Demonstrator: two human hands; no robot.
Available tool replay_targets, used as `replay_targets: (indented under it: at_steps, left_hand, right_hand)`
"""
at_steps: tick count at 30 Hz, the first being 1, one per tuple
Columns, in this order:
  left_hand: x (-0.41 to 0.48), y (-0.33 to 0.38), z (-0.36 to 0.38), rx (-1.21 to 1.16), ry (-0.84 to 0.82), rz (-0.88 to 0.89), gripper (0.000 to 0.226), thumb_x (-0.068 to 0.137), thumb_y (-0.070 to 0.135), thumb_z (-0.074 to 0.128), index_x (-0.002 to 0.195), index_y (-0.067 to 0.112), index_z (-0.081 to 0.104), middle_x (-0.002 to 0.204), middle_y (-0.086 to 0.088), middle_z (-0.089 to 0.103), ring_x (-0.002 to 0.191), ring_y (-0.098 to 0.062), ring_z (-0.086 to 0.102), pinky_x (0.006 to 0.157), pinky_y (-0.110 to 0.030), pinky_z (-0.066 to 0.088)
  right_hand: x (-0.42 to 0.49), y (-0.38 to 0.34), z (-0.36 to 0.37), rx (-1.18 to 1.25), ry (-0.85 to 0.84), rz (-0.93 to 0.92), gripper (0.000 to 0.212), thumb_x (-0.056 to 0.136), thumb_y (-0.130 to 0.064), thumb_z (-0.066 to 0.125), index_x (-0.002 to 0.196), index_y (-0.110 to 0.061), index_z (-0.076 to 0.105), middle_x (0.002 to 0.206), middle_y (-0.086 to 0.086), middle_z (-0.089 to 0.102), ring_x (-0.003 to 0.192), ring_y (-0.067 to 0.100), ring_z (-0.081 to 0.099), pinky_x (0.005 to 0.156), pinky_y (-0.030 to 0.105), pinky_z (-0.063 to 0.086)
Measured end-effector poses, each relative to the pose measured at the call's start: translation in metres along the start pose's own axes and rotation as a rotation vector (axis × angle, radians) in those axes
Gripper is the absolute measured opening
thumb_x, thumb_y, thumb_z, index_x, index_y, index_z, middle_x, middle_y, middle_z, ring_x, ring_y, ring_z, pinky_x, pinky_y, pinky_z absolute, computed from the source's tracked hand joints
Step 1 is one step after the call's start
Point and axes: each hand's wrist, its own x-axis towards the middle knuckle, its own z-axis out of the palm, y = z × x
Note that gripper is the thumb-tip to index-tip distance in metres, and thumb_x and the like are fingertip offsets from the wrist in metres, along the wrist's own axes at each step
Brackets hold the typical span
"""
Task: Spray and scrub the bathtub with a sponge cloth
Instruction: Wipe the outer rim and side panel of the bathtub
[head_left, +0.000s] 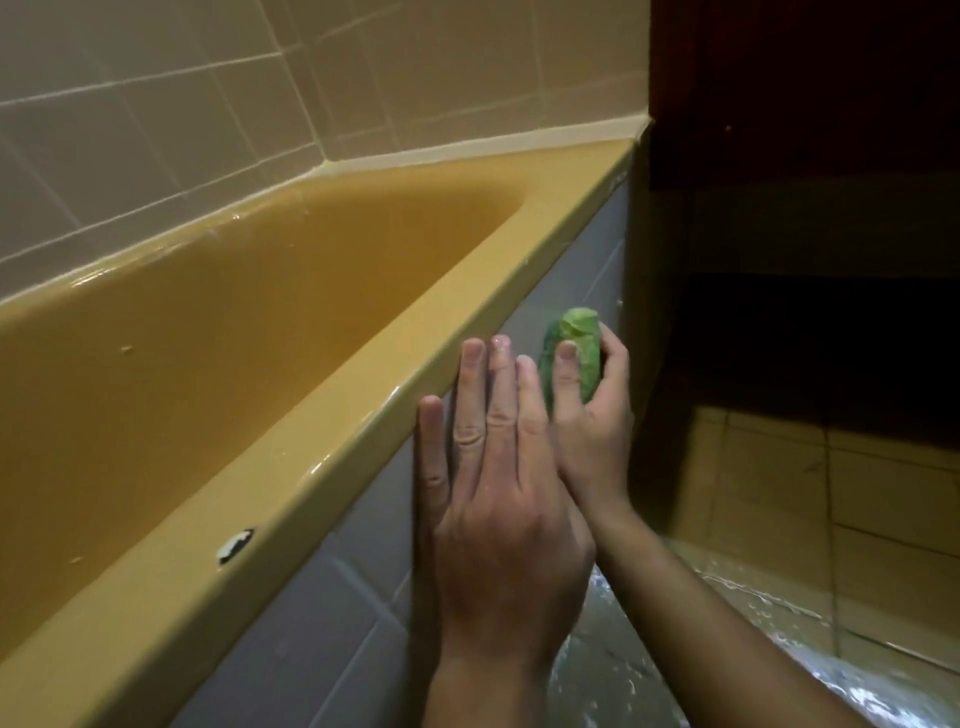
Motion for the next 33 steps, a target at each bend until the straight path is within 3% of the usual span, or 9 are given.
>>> replay_targets:
  at_steps: [5,8,11,18,20,22,25,29,33]
  left_hand:
    - [0.005,0.007,0.008,-0.067,0.092,-0.044,0.053,0.102,0.014,0.038,0.152,0.0,0.047,0.163,-0.015,0.04,0.157,-0.027,0.029,0.131,-0.044,0.002]
    - [0.003,0.002,0.015,0.073,0.033,0.016,0.056,0.1,0.014,0.038,0.153,0.0,0.046,0.164,-0.014,0.039,0.156,-0.026,0.03,0.131,-0.046,0.002]
    - [-0.002,0.0,0.02,0.199,-0.029,0.07,0.057,0.096,0.013,0.041,0.152,0.002,0.048,0.163,-0.011,0.041,0.154,-0.024,0.034,0.131,-0.046,0.008]
    - [0.001,0.005,0.035,0.403,-0.027,0.07,0.061,0.091,0.015,0.048,0.151,0.006,0.052,0.162,-0.007,0.043,0.153,-0.021,0.037,0.13,-0.049,0.013]
    - [0.006,0.01,0.042,0.443,-0.044,0.055,0.061,0.091,0.017,0.048,0.151,0.007,0.052,0.163,-0.006,0.041,0.155,-0.021,0.034,0.13,-0.049,0.01]
    - [0.012,0.012,0.046,0.492,-0.05,0.045,0.061,0.092,0.02,0.047,0.152,0.008,0.052,0.165,-0.006,0.039,0.156,-0.021,0.031,0.13,-0.049,0.008]
    - [0.021,0.016,0.054,0.603,-0.067,0.04,0.068,0.087,0.021,0.052,0.154,0.008,0.049,0.167,-0.006,0.036,0.158,-0.023,0.027,0.129,-0.052,0.007]
    - [0.042,0.022,0.069,0.711,-0.102,0.099,0.072,0.086,0.022,0.055,0.156,0.008,0.045,0.167,-0.009,0.034,0.158,-0.027,0.024,0.128,-0.054,0.006]
    - [0.067,0.029,0.084,0.746,-0.154,0.124,0.075,0.084,0.023,0.063,0.156,0.007,0.045,0.166,-0.012,0.034,0.16,-0.029,0.019,0.128,-0.055,0.006]
  right_hand:
    - [0.003,0.015,-0.006,-0.072,-0.182,-0.541,0.06,0.099,-0.028,0.063,0.152,-0.019,0.037,0.153,0.009,0.049,0.133,0.026,0.057,0.103,0.047,0.053]
    - [0.014,0.051,-0.003,-0.089,-0.001,-0.177,0.056,0.1,-0.05,0.052,0.15,-0.027,0.043,0.141,0.0,0.06,0.12,0.006,0.061,0.101,0.034,0.053]
    - [0.035,0.07,-0.004,-0.085,0.1,0.19,0.063,0.097,-0.067,0.042,0.147,-0.03,0.044,0.129,-0.003,0.064,0.113,0.016,0.062,0.101,0.048,0.052]
    - [0.078,-0.025,0.007,0.05,-0.158,-0.824,0.051,0.102,-0.026,0.057,0.143,0.002,0.043,0.15,0.025,0.048,0.145,0.035,0.044,0.117,0.055,0.037]
    - [0.12,-0.019,0.009,0.062,-0.069,-0.724,0.049,0.102,-0.023,0.059,0.143,0.0,0.045,0.148,0.02,0.051,0.142,0.024,0.048,0.118,0.043,0.039]
    - [0.173,0.002,0.01,0.101,0.082,-0.386,0.049,0.102,-0.032,0.059,0.142,-0.004,0.052,0.142,0.007,0.057,0.128,0.001,0.054,0.111,0.025,0.043]
    - [0.225,0.017,0.007,0.102,0.159,-0.069,0.063,0.097,-0.051,0.049,0.143,-0.007,0.053,0.137,0.009,0.062,0.124,0.017,0.06,0.105,0.035,0.047]
    - [0.175,-0.002,0.008,0.124,0.011,-0.39,0.052,0.103,-0.03,0.059,0.146,-0.003,0.05,0.15,0.017,0.052,0.14,0.029,0.05,0.114,0.047,0.041]
    - [0.144,0.016,0.002,0.097,-0.161,-0.59,0.052,0.102,-0.039,0.057,0.147,-0.013,0.048,0.154,0.017,0.048,0.143,0.037,0.046,0.114,0.062,0.035]
